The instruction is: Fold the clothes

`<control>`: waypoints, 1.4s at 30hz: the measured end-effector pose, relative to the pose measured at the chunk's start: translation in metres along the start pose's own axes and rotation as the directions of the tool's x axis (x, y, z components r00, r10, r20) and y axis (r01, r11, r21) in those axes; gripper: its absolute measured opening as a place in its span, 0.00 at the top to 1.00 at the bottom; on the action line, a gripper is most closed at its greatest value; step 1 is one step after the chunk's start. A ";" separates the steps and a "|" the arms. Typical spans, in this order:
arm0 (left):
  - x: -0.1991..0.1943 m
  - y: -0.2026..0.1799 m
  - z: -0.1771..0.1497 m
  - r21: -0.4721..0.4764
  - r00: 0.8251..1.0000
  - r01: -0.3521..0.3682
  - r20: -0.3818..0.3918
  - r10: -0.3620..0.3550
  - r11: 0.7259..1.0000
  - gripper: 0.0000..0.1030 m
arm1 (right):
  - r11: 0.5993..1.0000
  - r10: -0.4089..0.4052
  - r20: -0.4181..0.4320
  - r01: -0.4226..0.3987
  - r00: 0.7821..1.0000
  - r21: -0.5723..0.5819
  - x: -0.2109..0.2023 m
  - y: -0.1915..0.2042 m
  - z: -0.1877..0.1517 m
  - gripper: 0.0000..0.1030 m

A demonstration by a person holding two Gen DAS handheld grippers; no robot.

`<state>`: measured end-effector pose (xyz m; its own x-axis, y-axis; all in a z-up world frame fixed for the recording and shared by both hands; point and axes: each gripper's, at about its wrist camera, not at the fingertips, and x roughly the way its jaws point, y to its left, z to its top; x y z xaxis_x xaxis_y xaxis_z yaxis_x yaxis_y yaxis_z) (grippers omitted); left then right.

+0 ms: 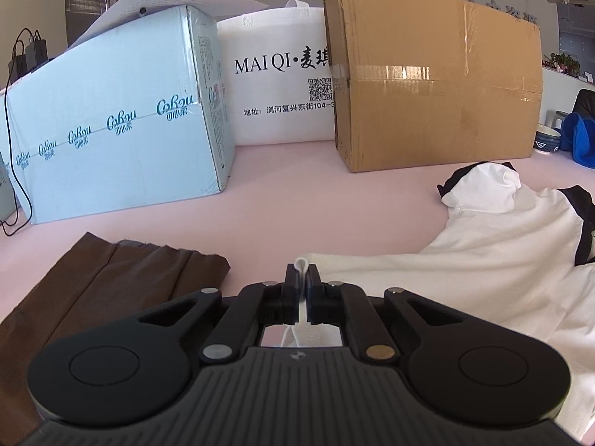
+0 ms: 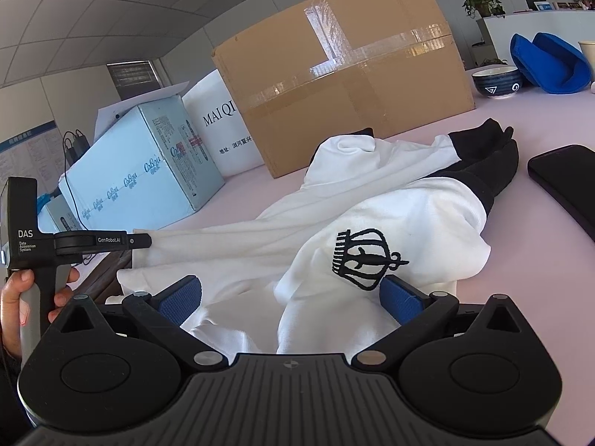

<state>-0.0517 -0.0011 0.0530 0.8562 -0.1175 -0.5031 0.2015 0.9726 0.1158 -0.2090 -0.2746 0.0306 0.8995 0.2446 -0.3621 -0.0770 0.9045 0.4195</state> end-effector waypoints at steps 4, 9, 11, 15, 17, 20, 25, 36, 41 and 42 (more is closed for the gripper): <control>0.007 -0.002 0.014 0.012 1.000 -0.024 0.013 0.023 1.000 0.97 | 1.000 0.005 0.002 -0.005 1.000 0.002 0.000 -0.001 0.000 0.00; 0.019 -0.009 0.036 0.042 0.996 -0.083 0.041 0.082 0.996 0.97 | 1.000 0.018 0.018 -0.018 1.000 0.010 -0.003 -0.002 0.000 0.00; 0.026 -0.013 0.043 0.056 0.993 -0.107 0.054 0.104 0.993 0.97 | 1.000 0.022 0.025 -0.023 0.999 0.013 -0.004 -0.003 0.000 0.00; 0.043 -0.021 0.058 0.078 0.987 -0.152 0.073 0.146 0.985 0.97 | 0.999 0.029 0.030 -0.029 0.999 0.015 -0.004 -0.004 0.000 0.00; 0.052 -0.024 0.064 0.080 0.985 -0.162 0.068 0.156 0.984 0.97 | 0.999 0.035 0.030 -0.035 0.999 0.015 -0.005 -0.004 0.000 0.00; 0.067 -0.027 0.071 0.089 0.983 -0.178 0.061 0.173 0.980 0.97 | 0.999 0.047 0.029 -0.048 0.998 0.018 -0.004 -0.005 0.000 0.00; 0.098 -0.030 0.077 0.091 0.978 -0.207 0.027 0.205 0.974 0.97 | 0.997 0.064 0.027 -0.064 0.998 0.035 -0.004 -0.008 0.000 0.00; 0.144 -0.027 0.062 0.086 0.980 -0.168 -0.093 0.175 0.982 0.94 | 0.996 0.067 0.011 -0.067 0.998 0.066 -0.003 -0.012 0.002 0.00; 0.139 -0.026 0.056 0.145 0.979 -0.168 -0.093 0.183 0.975 0.33 | 0.996 0.052 0.007 -0.053 0.999 0.065 -0.001 -0.011 0.002 0.00; 0.133 -0.024 0.055 0.163 0.979 -0.185 -0.051 0.196 0.969 0.15 | 0.997 0.046 0.006 -0.046 0.999 0.063 -0.001 -0.010 0.002 0.00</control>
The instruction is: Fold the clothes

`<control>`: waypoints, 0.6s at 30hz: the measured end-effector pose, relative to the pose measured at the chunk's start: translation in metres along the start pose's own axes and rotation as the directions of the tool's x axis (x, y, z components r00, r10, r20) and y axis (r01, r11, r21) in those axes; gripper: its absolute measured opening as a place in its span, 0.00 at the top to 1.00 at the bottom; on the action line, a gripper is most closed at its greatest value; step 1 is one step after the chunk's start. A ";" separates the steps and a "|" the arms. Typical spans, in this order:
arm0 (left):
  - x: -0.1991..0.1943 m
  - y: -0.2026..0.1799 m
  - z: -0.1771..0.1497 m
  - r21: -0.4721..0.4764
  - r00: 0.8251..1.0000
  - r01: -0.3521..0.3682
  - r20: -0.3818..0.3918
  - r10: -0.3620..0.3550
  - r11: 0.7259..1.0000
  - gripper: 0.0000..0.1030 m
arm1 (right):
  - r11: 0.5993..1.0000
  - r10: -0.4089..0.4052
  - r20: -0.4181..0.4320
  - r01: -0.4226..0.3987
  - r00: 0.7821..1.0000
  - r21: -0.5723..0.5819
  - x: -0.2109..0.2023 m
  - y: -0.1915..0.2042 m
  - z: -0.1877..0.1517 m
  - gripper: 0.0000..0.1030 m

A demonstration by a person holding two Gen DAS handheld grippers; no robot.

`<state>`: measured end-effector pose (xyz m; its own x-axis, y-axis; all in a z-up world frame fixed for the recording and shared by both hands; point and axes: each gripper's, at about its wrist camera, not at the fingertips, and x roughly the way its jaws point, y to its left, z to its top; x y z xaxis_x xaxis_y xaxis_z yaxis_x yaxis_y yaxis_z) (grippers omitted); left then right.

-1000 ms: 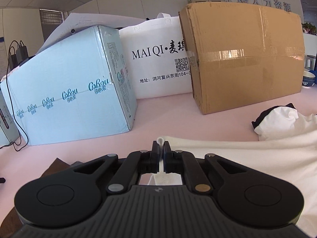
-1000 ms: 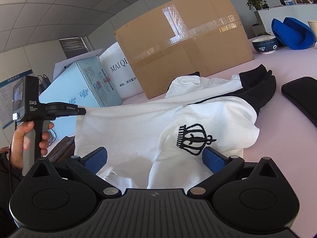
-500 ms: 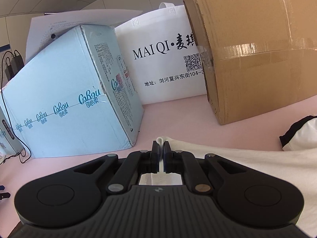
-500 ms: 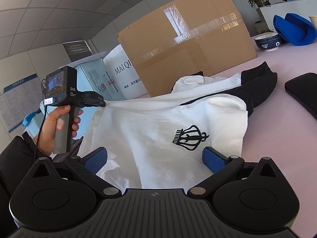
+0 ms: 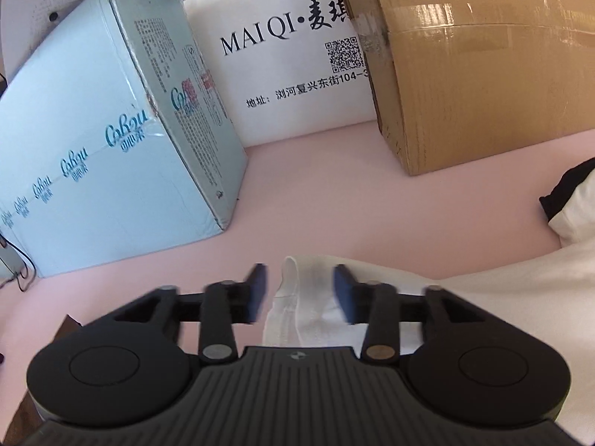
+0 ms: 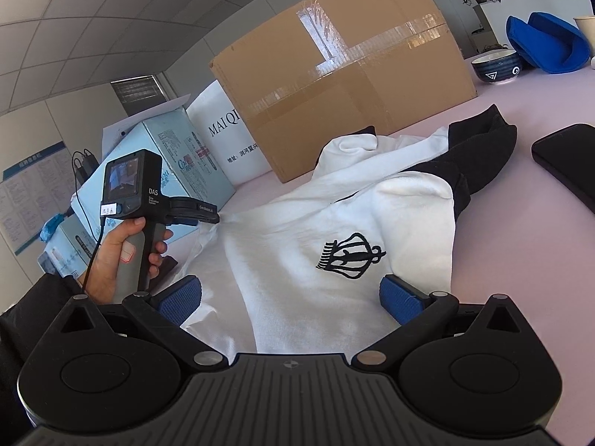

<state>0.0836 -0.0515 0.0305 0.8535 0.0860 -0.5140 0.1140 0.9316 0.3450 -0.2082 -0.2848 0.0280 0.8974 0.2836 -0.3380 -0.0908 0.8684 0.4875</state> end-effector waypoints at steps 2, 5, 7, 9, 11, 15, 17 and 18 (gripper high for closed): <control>-0.011 0.007 -0.002 0.006 0.998 -0.004 0.063 0.004 1.000 0.16 | 1.000 -0.014 -0.001 0.014 1.000 -0.003 0.001 0.001 0.000 0.00; -0.021 0.019 -0.001 -0.002 0.996 0.068 0.057 -0.068 0.998 0.16 | 1.000 -0.027 -0.006 0.027 1.000 -0.010 0.002 0.002 0.000 0.00; -0.025 0.023 0.001 -0.010 0.995 0.078 0.061 -0.077 0.997 0.16 | 0.999 -0.035 -0.010 0.035 0.999 -0.015 0.003 0.003 0.000 0.00; -0.031 0.026 0.001 -0.009 0.995 0.069 0.076 -0.068 0.998 0.16 | 0.999 -0.041 -0.013 0.041 0.999 -0.018 0.004 0.003 0.000 0.00; -0.034 0.027 0.001 -0.010 0.994 0.073 0.080 -0.072 0.997 0.16 | 0.999 -0.042 -0.014 0.042 0.999 -0.016 0.005 0.003 0.000 0.00; -0.037 0.029 0.002 -0.008 0.994 0.078 0.084 -0.077 0.997 0.16 | 0.999 -0.044 -0.020 0.043 0.999 -0.014 0.006 0.002 0.000 0.00; -0.040 0.031 0.001 -0.010 0.993 0.079 0.086 -0.078 0.997 0.16 | 0.999 -0.040 -0.019 0.040 0.999 -0.010 0.006 0.001 0.000 0.00; -0.042 0.032 0.000 -0.016 0.993 0.083 0.084 -0.082 0.996 0.16 | 0.999 -0.039 -0.019 0.039 0.999 -0.007 0.006 0.000 0.000 0.00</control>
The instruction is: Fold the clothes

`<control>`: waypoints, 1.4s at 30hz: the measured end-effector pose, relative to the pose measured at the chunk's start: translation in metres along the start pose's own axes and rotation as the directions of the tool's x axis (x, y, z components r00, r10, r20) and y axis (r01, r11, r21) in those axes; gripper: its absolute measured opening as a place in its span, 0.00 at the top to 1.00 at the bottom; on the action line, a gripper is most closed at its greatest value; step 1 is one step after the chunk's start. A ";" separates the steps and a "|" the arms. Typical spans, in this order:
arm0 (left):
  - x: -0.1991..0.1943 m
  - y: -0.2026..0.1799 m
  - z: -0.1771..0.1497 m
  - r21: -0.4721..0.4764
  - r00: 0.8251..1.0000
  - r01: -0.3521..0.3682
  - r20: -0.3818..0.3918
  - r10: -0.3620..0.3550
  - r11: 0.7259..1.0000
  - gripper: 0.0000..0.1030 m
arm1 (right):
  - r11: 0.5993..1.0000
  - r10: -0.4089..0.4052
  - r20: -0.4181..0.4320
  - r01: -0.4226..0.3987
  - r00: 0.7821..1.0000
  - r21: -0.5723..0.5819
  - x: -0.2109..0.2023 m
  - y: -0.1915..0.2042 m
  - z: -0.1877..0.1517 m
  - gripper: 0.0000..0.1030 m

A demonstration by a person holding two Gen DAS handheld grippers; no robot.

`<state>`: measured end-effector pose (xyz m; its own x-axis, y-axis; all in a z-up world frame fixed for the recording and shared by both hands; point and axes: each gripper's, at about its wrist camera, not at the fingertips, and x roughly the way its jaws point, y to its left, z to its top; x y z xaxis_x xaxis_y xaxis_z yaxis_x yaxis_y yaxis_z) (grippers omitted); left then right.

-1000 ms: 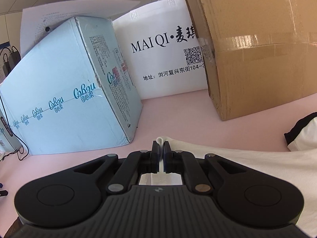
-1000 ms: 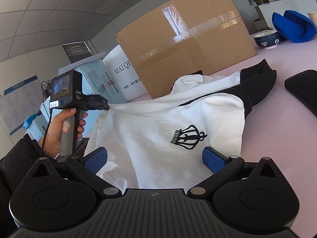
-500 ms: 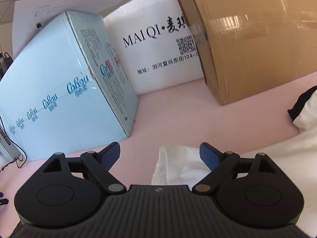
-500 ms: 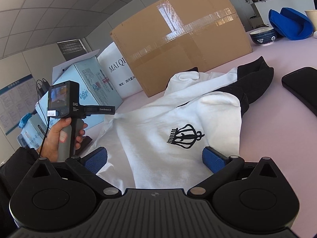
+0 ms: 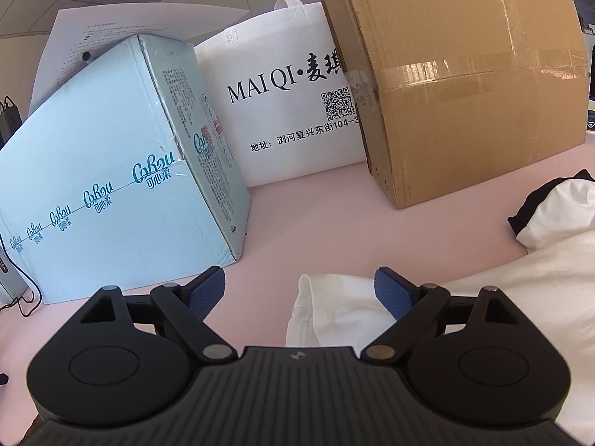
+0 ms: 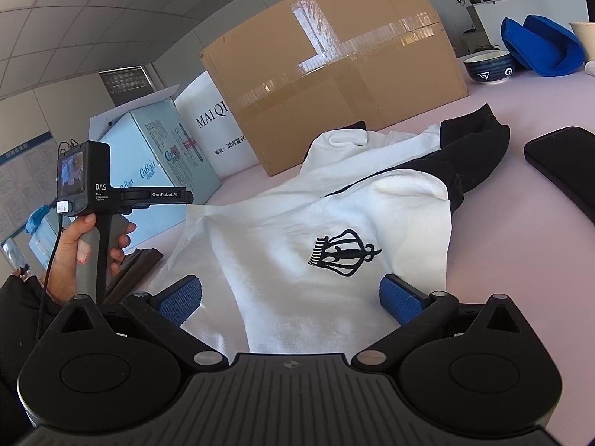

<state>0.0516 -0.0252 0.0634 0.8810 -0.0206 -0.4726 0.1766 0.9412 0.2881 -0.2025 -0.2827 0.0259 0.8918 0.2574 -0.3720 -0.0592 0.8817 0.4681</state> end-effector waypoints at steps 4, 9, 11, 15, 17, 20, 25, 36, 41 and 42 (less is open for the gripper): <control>-0.013 0.000 -0.007 0.027 0.999 -0.012 -0.047 0.014 1.000 0.16 | 1.000 0.006 -0.002 -0.006 1.000 0.008 0.000 -0.002 0.000 0.00; -0.055 -0.001 -0.029 0.039 0.997 0.065 -0.041 -0.063 0.997 0.16 | 1.000 0.006 -0.005 -0.006 1.000 0.009 0.001 -0.001 0.001 0.00; -0.077 -0.004 -0.040 0.014 0.992 0.115 -0.046 -0.114 0.993 0.16 | 1.000 0.005 -0.005 -0.005 1.000 0.009 0.001 -0.001 0.001 0.00; -0.115 -0.011 -0.058 -0.032 0.979 0.199 -0.046 -0.200 0.979 0.16 | 1.000 0.005 -0.004 -0.005 1.000 0.010 0.000 -0.001 0.000 0.00; -0.131 -0.018 -0.066 -0.045 0.976 0.209 -0.051 -0.211 0.977 0.16 | 1.000 0.006 -0.005 -0.005 1.000 0.012 0.001 -0.001 0.000 0.00; -0.154 -0.032 -0.079 -0.043 0.980 0.192 -0.053 -0.194 0.981 0.16 | 1.000 0.005 -0.006 -0.004 1.000 0.011 0.001 -0.001 0.000 0.00; -0.172 -0.040 -0.098 -0.103 0.959 0.260 -0.088 -0.269 0.960 0.16 | 1.000 0.008 -0.002 -0.008 1.000 0.020 0.000 -0.003 0.000 0.00; -0.162 -0.022 -0.128 -0.307 0.865 0.397 -0.191 -0.464 0.865 0.39 | 0.999 0.022 -0.006 -0.022 1.000 0.030 0.001 -0.005 0.001 0.00; -0.165 -0.018 -0.129 -0.299 0.872 0.377 -0.203 -0.444 0.877 0.56 | 0.999 0.026 -0.007 -0.025 1.000 0.029 0.001 -0.006 0.002 0.00; -0.166 -0.016 -0.129 -0.308 0.870 0.376 -0.206 -0.447 0.874 0.56 | 0.999 0.027 -0.007 -0.027 1.000 0.031 0.001 -0.006 0.002 0.00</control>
<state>-0.1541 0.0066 0.0296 0.5971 -0.3692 -0.7121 0.3503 0.9187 -0.1826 -0.2005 -0.2885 0.0240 0.8867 0.2842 -0.3646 -0.0694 0.8616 0.5028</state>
